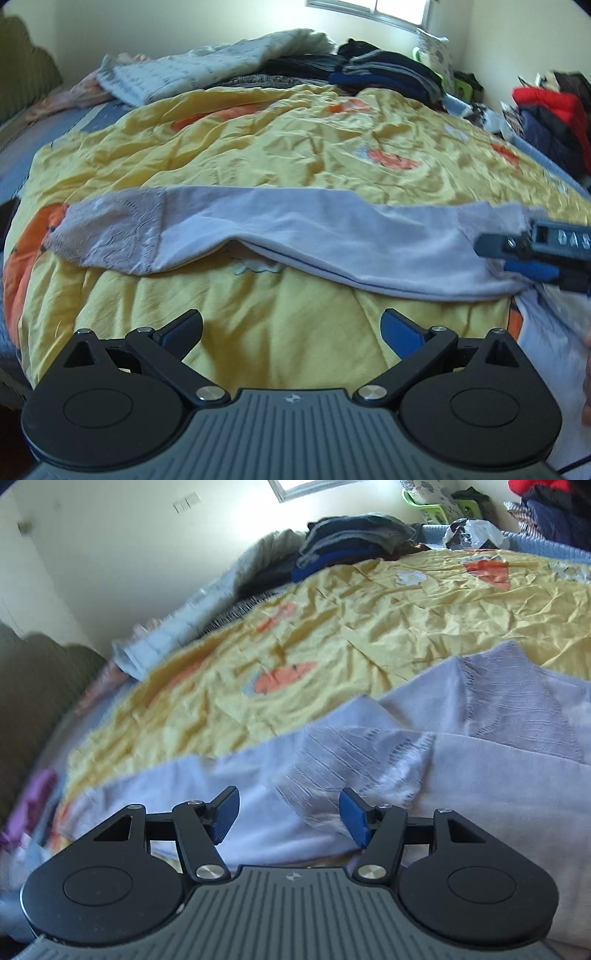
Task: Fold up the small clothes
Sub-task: 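Open the right gripper to lay the sleeve on the sweater body, then grasp the lace cuff of the other sleeve with the left gripper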
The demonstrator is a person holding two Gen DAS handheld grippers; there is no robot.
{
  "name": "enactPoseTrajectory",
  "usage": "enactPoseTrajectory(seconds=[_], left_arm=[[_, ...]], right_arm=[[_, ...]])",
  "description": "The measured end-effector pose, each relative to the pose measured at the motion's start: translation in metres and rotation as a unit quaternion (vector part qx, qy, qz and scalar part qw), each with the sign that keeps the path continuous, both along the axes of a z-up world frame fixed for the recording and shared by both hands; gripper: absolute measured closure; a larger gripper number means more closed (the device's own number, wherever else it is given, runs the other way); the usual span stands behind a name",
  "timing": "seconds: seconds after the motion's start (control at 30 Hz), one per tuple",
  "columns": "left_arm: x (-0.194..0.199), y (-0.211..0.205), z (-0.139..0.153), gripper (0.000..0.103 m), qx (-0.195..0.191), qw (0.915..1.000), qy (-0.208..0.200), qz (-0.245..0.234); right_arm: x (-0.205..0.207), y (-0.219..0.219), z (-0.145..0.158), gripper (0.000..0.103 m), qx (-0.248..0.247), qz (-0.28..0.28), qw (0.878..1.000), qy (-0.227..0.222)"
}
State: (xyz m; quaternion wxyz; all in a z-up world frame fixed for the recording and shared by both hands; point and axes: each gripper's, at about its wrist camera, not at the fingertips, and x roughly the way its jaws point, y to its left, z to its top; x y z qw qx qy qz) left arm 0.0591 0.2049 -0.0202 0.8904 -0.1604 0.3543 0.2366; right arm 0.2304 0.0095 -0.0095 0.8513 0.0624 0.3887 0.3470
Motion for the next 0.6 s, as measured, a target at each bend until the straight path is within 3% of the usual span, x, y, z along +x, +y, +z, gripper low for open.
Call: enactPoseTrajectory(seconds=[0.13, 0.23, 0.4, 0.6], left_arm=[[-0.009, 0.020, 0.002, 0.000, -0.040, 0.9987, -0.025, 0.022], [-0.017, 0.044, -0.003, 0.000, -0.114, 0.9904, -0.059, 0.052], [-0.036, 0.085, -0.018, 0.000, -0.275, 0.9408, -0.173, 0.098], [-0.038, 0.115, -0.035, 0.000, -0.372, 0.8845, -0.254, 0.122]], right_arm=[[-0.009, -0.005, 0.008, 0.039, 0.018, 0.007, 1.000, -0.012], [-0.018, -0.007, 0.014, 0.038, 0.008, 0.007, 0.999, -0.034], [-0.030, -0.015, 0.018, 0.037, 0.022, 0.009, 0.999, -0.034], [-0.039, -0.021, 0.016, 0.036, 0.026, 0.008, 0.999, -0.027]])
